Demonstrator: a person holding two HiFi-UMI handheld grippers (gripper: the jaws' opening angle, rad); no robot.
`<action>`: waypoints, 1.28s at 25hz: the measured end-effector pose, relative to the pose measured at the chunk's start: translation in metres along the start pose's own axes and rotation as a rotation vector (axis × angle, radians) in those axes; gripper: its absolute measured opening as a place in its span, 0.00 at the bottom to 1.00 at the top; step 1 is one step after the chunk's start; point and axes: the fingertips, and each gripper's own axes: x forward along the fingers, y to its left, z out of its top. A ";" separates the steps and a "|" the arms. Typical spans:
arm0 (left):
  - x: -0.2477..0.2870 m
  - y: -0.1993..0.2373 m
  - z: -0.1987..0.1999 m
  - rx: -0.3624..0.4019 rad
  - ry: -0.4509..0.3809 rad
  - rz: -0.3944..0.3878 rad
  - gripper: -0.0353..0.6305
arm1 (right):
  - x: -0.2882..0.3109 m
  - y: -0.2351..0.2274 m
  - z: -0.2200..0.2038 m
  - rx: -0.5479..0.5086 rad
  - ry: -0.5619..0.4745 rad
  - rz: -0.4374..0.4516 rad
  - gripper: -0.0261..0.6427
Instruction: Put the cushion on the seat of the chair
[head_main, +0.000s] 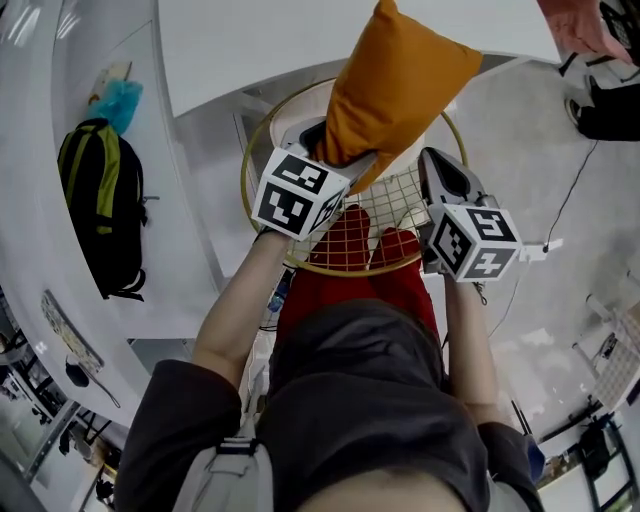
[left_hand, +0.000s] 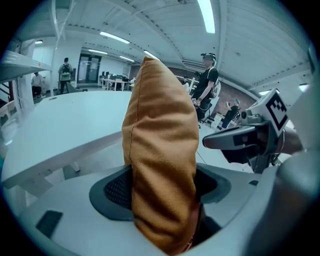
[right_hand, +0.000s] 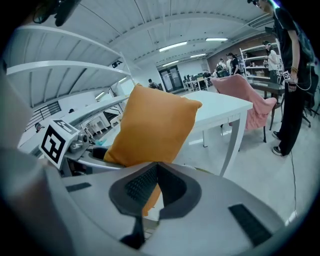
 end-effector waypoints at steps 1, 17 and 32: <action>0.003 0.001 -0.001 0.002 0.007 -0.003 0.58 | 0.002 -0.001 -0.001 0.005 0.005 -0.004 0.06; 0.040 0.001 -0.053 0.063 0.185 -0.074 0.58 | 0.020 -0.014 -0.028 0.041 0.070 -0.054 0.06; 0.079 0.015 -0.099 0.081 0.353 -0.122 0.58 | 0.038 -0.018 -0.060 0.088 0.137 -0.042 0.06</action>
